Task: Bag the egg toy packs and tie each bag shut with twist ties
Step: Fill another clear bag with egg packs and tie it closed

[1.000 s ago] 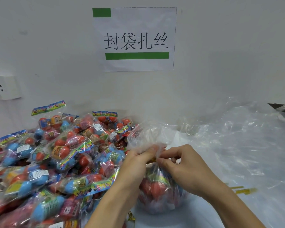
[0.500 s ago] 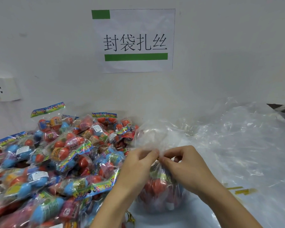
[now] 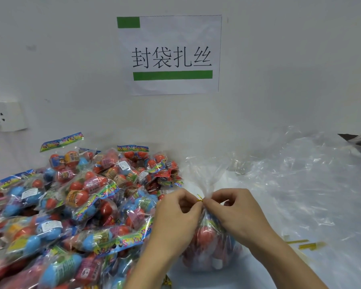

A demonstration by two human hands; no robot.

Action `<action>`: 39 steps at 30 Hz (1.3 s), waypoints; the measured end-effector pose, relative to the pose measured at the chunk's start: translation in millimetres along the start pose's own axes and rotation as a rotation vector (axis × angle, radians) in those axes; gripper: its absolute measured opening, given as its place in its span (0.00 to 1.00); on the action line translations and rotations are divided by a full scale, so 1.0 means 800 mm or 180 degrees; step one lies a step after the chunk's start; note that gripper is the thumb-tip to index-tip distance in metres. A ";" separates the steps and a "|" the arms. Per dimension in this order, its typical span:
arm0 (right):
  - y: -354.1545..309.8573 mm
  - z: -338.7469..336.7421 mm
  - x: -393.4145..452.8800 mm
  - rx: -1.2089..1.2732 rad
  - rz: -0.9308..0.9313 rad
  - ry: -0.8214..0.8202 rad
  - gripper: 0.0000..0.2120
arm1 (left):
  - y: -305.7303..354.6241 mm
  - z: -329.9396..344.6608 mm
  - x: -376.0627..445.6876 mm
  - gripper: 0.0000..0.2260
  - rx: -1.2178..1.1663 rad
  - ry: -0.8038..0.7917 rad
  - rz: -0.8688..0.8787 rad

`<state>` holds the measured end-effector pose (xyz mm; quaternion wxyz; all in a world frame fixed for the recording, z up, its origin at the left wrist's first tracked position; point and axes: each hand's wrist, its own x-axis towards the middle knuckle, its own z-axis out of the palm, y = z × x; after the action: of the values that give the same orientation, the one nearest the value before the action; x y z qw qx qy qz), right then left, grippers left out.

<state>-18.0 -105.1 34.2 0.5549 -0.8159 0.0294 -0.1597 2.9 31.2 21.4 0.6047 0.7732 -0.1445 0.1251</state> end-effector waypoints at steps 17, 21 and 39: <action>-0.005 -0.003 0.000 -0.0095 0.0236 0.0063 0.13 | 0.005 -0.008 -0.005 0.14 0.0608 -0.0082 0.0838; -0.003 0.000 0.001 -0.0246 0.0213 -0.0043 0.19 | 0.004 -0.010 -0.002 0.13 0.0560 -0.0158 0.0704; -0.002 0.007 -0.001 -0.0301 -0.0028 0.0031 0.13 | 0.004 -0.008 -0.006 0.07 0.1229 -0.0002 0.0838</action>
<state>-17.5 -99.7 33.5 0.5148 -0.8406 0.0361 -0.1645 -3.3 37.0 24.1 0.4241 0.8490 -0.2177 0.2279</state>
